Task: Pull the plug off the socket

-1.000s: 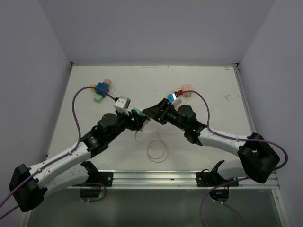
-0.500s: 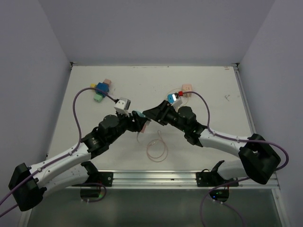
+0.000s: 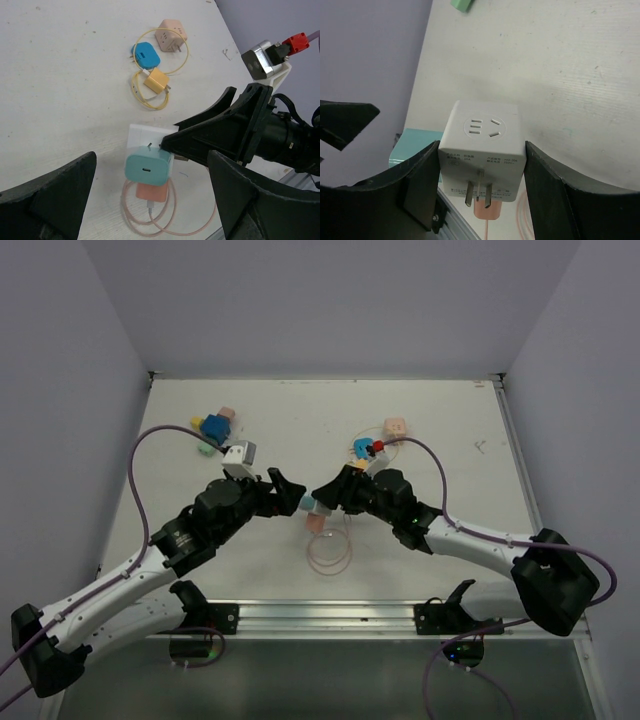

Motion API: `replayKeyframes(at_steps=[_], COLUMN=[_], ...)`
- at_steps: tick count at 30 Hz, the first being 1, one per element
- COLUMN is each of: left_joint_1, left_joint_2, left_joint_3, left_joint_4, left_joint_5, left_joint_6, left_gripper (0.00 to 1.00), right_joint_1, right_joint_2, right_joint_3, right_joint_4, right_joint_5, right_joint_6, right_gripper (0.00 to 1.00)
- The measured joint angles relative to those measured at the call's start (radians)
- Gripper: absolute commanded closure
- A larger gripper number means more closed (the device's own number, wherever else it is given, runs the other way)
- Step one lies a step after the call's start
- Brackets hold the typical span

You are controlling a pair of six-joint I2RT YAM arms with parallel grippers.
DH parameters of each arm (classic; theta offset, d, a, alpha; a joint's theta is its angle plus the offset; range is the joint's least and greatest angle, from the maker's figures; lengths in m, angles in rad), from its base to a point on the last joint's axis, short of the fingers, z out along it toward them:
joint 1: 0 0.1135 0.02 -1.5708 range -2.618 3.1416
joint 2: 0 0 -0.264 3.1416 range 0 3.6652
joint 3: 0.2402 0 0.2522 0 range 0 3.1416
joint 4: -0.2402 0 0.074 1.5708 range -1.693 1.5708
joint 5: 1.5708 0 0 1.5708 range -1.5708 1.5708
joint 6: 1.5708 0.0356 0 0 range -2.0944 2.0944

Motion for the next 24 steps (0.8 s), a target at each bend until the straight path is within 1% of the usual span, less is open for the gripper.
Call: replayKeyframes(at_steps=[4,9,13,19,20,22,23,24], left_joint_1=[0.0,0.0,0.0,0.0,0.0,0.0,0.0,0.0], left_joint_2=[0.035,0.109,0.171,0.222,0.228,0.241,0.249,0.255], left_joint_3=[0.035,0.047,0.061,0.063,0.063,0.065,0.067,0.068], left_joint_4=[-0.026,-0.046,-0.074,-0.091,-0.091,-0.092,-0.093,-0.092], left_joint_5=[0.02,0.098,0.143,0.2,0.207,0.219,0.223,0.225], left_joint_6=[-0.021,0.025,0.068,0.102,0.105,0.114,0.116,0.116], left_gripper=[0.05,0.06,0.1,0.22,0.26,0.31,0.37,0.4], right_joint_1=[0.0,-0.005,-0.008,-0.011,-0.011,-0.011,-0.011,-0.011], right_joint_2=[-0.006,-0.006,-0.006,-0.006,-0.006,-0.006,-0.006,-0.006], right_joint_3=[0.0,0.002,0.005,0.013,0.015,0.017,0.017,0.017], right_joint_4=[-0.038,-0.059,-0.06,-0.06,-0.06,-0.06,-0.06,-0.06], right_joint_5=[-0.002,-0.032,-0.063,-0.092,-0.098,-0.106,-0.107,-0.107], right_joint_6=[-0.068,-0.126,-0.157,-0.179,-0.182,-0.188,-0.191,-0.193], right_gripper=[1.0,1.0,1.0,1.0,1.0,1.0,1.0,1.0])
